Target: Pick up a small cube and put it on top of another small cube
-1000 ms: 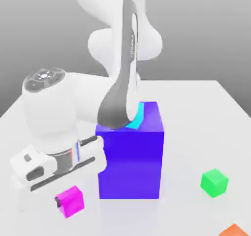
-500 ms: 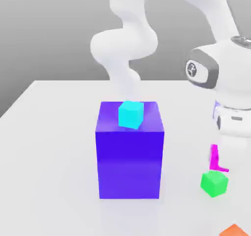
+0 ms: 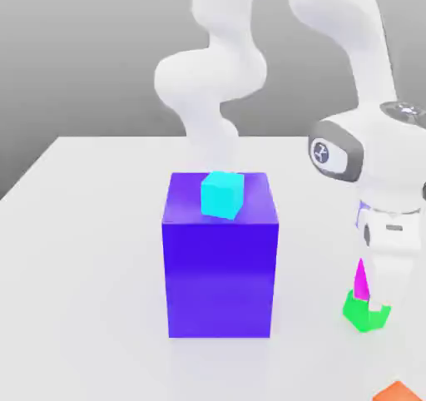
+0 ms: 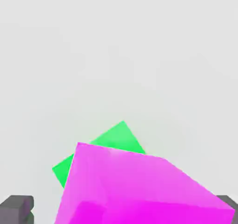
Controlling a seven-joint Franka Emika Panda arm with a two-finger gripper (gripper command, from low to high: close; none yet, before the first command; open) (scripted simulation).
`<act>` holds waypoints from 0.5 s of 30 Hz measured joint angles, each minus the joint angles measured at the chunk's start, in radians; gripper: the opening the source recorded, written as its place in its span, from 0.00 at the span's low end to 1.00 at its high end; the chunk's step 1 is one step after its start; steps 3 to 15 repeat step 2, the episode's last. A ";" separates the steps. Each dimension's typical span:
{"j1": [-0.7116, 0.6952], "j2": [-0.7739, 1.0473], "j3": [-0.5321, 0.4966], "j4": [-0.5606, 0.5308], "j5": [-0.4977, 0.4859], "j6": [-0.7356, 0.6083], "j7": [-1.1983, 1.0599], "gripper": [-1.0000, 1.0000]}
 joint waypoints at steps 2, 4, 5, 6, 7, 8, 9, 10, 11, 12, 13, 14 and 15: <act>-0.001 -0.069 -0.001 -0.004 -0.005 -0.065 0.004 1.00; -0.001 -0.069 -0.001 -0.004 -0.005 -0.065 0.004 1.00; -0.001 -0.069 -0.001 -0.004 -0.005 -0.065 0.004 1.00; -0.001 -0.069 -0.001 -0.004 -0.005 -0.065 0.004 1.00; -0.001 -0.069 -0.001 -0.004 -0.005 -0.065 0.004 1.00; -0.001 -0.069 -0.001 -0.004 -0.005 -0.065 0.004 1.00; -0.001 -0.069 -0.001 -0.004 -0.005 -0.065 0.004 1.00; -0.001 -0.069 -0.001 -0.004 -0.005 -0.065 0.004 1.00; -0.001 -0.069 -0.001 -0.004 -0.005 -0.065 0.004 1.00; -0.001 -0.069 -0.001 -0.004 -0.005 -0.065 0.004 1.00; -0.001 -0.069 -0.001 -0.004 -0.005 -0.065 0.004 1.00; -0.001 -0.069 -0.001 -0.004 -0.005 -0.065 0.004 1.00; -0.001 -0.069 -0.001 -0.004 -0.005 -0.065 0.004 1.00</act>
